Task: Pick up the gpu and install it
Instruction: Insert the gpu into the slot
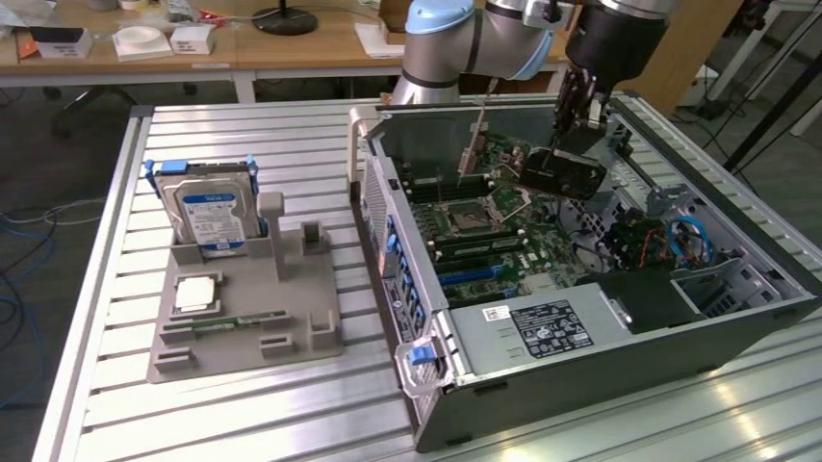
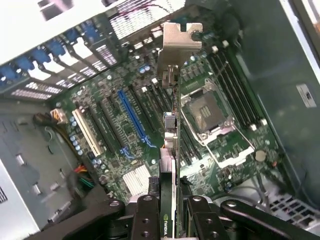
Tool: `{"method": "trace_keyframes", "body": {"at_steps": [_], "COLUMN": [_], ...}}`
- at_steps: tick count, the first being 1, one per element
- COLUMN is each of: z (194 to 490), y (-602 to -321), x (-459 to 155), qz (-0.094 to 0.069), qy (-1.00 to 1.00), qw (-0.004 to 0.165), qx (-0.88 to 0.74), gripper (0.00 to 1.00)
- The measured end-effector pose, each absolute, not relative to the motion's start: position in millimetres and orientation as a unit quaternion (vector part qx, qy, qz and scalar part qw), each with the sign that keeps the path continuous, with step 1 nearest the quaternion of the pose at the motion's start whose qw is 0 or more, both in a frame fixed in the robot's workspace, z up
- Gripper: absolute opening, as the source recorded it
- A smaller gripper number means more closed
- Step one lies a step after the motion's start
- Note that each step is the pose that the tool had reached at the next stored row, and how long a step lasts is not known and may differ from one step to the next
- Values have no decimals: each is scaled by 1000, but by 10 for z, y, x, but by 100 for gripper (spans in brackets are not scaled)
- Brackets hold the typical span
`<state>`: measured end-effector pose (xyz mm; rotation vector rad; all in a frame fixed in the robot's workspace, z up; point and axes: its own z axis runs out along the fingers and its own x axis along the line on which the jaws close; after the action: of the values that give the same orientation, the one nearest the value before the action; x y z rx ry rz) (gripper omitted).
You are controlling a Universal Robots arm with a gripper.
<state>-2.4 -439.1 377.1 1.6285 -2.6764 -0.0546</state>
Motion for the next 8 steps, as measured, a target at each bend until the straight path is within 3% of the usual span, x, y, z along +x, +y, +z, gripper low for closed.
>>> {"method": "trace_keyframes", "body": {"at_steps": [8], "z": [3718], "y": [-4391], "x": [-26], "qz": [-17], "qy": [-801], "qw": [6], "qx": [599], "gripper": [26]}}
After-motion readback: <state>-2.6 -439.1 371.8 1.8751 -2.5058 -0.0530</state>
